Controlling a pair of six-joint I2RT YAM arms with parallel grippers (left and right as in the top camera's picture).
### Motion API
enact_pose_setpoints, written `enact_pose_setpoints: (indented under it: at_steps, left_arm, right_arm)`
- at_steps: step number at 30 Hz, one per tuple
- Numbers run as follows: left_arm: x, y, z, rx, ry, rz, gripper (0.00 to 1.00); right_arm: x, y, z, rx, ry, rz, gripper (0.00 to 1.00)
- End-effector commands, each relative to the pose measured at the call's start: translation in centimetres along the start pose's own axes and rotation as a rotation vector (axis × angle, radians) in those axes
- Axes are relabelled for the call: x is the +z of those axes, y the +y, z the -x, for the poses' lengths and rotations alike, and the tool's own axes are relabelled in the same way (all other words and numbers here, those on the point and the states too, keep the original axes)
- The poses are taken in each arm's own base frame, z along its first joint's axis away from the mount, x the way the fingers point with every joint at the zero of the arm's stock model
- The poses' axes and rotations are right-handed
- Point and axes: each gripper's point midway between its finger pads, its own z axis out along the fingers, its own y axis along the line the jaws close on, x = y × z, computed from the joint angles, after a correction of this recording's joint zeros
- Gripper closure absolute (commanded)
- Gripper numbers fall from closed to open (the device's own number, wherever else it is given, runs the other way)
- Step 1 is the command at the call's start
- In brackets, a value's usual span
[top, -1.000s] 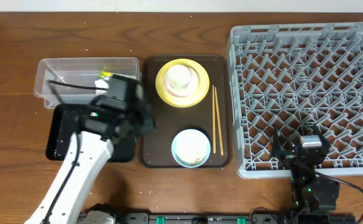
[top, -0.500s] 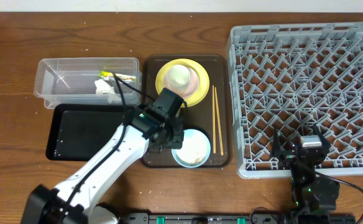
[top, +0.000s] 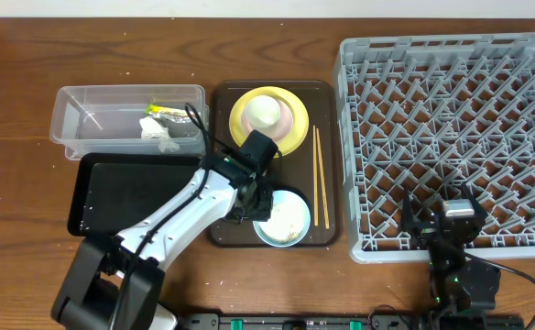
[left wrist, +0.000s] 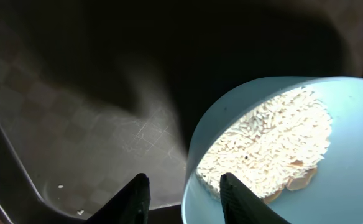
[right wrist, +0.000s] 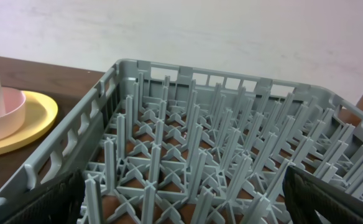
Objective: Sort waste into correct bins and load items into the dishwasher rack
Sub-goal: 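Move the left gripper to the light-blue rice bowl rim and grasp it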
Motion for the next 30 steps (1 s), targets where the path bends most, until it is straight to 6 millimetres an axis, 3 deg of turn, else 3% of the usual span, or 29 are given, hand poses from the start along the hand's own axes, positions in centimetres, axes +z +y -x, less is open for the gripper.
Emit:
enact_pose_setpoints:
  at_steps: [1, 6, 30]
  left_arm:
    - [0.5, 0.4, -0.3, 0.012, 0.009, 0.019, 0.64]
    - [0.6, 0.3, -0.2, 0.013, 0.003, 0.015, 0.71]
    - [1.9, 1.0, -1.2, -0.027, 0.039, 0.034, 0.82]
  right_arm:
    - [0.0, 0.0, 0.0, -0.003, 0.0, 0.0, 0.01]
    - [0.0, 0.0, 0.0, -0.003, 0.0, 0.0, 0.01]
    - [0.0, 0.0, -0.1, -0.004, 0.0, 0.0, 0.01]
